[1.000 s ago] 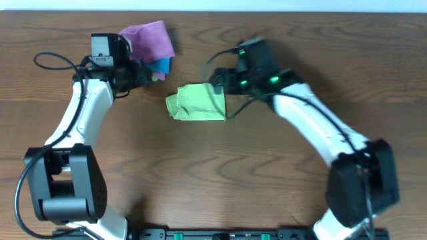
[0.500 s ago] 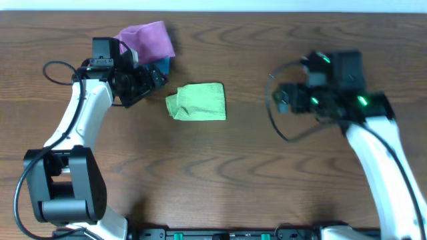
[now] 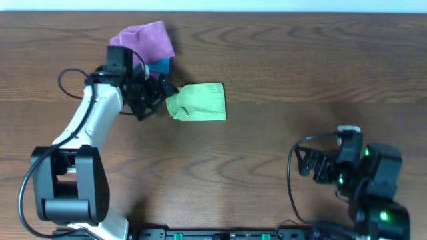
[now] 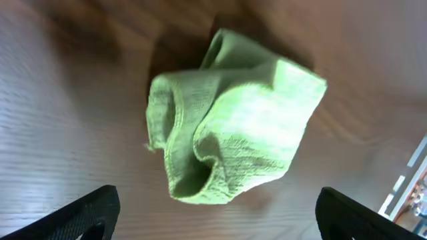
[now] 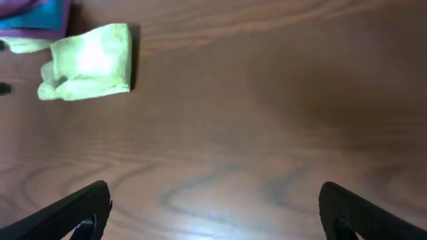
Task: Fold the cloth
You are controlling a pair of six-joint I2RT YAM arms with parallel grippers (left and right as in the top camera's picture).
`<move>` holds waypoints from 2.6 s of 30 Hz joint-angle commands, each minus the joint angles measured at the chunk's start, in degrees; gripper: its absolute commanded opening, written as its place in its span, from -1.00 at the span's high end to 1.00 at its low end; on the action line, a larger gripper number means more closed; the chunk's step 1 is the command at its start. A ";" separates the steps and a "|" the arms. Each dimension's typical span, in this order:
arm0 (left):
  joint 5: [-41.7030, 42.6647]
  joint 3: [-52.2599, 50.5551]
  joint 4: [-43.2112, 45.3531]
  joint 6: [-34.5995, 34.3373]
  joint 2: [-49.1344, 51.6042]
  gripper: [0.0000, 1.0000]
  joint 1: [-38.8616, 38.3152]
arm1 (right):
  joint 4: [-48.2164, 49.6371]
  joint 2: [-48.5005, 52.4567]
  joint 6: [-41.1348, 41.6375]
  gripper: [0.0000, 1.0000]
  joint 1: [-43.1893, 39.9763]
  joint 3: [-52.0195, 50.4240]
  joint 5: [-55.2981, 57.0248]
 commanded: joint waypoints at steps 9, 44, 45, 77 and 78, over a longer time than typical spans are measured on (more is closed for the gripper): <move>1.25 -10.58 13.14 -14.14 -1.09 -0.90 -4.11 | -2.89 -4.59 0.26 -0.98 -0.76 -1.20 -0.74; -15.72 -22.03 40.06 -34.67 1.18 -0.88 -13.44 | -2.84 -4.59 0.24 -0.98 -0.74 -1.20 -0.74; -15.34 -22.03 40.76 -35.34 2.01 -0.87 -13.57 | -2.84 -4.59 0.24 -0.99 -0.74 -1.20 -0.74; 1.95 2.91 37.31 -17.14 5.55 0.88 -8.33 | -2.84 -4.59 0.24 -0.98 -0.74 -1.20 -0.76; 1.57 4.85 35.74 -16.06 5.55 0.88 -7.28 | -2.84 -4.59 0.24 -0.98 -0.74 -1.20 -0.74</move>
